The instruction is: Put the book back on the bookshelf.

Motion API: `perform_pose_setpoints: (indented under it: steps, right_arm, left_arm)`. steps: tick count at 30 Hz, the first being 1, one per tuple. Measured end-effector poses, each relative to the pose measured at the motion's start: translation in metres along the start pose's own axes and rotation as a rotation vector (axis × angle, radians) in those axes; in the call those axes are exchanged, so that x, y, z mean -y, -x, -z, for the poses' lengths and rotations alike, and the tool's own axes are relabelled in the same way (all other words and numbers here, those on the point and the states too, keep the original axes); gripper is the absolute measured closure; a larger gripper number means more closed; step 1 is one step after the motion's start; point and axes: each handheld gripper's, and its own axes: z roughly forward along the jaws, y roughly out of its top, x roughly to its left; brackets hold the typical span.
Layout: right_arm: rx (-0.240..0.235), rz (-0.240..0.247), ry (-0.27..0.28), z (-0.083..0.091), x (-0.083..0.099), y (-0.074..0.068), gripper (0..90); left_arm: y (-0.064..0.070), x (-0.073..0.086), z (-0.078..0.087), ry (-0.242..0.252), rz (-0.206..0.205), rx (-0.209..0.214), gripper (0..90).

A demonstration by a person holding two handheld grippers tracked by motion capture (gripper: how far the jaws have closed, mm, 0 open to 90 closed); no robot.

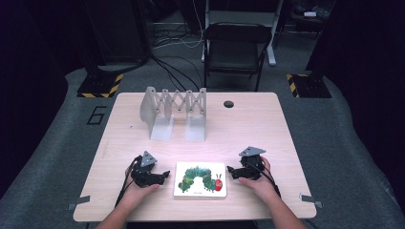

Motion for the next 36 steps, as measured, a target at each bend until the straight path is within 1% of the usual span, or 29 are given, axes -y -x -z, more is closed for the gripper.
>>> perform_pose_setpoints:
  steps: [17,20,22,23,25,26,29,30,31,32,33,34,35,36]
  right_arm:
    - [0.006,-0.01,-0.002,0.0001,0.0004,-0.0006,10.1]
    - [0.006,-0.01,-0.002,0.0001,0.0004,-0.0006,10.1]
    - [0.006,-0.011,-0.002,0.0001,0.0004,-0.0006,10.1]
    - [0.006,-0.011,-0.002,0.0002,0.0004,-0.0006,10.2]
    - [0.007,-0.017,0.001,0.0006,0.0006,-0.0009,11.4]
    - [0.017,-0.017,0.012,0.0011,0.0012,-0.0005,14.5]
    - [0.022,-0.029,0.018,0.0016,0.0018,-0.0011,15.2]
    - [0.025,-0.03,0.02,0.002,0.0017,-0.0009,17.6]
    - [0.025,-0.03,0.02,0.002,0.0017,-0.0009,17.6]
    - [0.019,-0.029,0.001,0.0035,0.0001,-0.0006,21.2]
    - [0.019,-0.029,0.001,0.0035,0.0001,-0.0006,21.2]
    - [0.016,-0.032,0.002,0.0039,-0.0001,-0.0009,23.6]
    - [0.014,-0.035,0.0,0.0047,-0.0004,-0.0016,26.0]
    - [0.011,-0.026,-0.003,0.0053,-0.0009,-0.0014,29.6]
  left_arm:
    - [0.001,0.0,-0.0001,0.0,0.008,-0.007,17.7]
    - [0.001,-0.0002,0.0006,-0.01,0.009,-0.003,17.7]
    - [0.0012,-0.0003,0.0007,-0.01,0.009,-0.006,17.7]
    - [0.0021,0.0,0.0002,-0.004,0.012,-0.017,17.7]
    - [0.0021,0.0,0.0,0.0,0.013,-0.016,17.8]
    - [0.0023,0.0001,0.0003,-0.002,0.016,-0.019,18.0]
    - [0.0033,0.0004,-0.0001,0.005,0.024,-0.02,18.3]
    - [0.0036,-0.0002,0.0011,-0.007,0.021,-0.017,18.7]
    - [0.0036,-0.0002,0.0011,-0.007,0.021,-0.017,18.8]
    - [0.0047,-0.0001,0.0022,-0.009,0.02,-0.02,19.5]
    - [0.0047,-0.0001,0.0022,-0.009,0.02,-0.02,21.1]
    - [0.005,-0.0003,0.0031,-0.014,0.017,-0.021,21.1]
    - [0.0049,-0.001,0.0047,-0.029,0.013,-0.016,23.1]
    - [0.0047,-0.0018,0.0063,-0.041,0.014,-0.006,25.5]
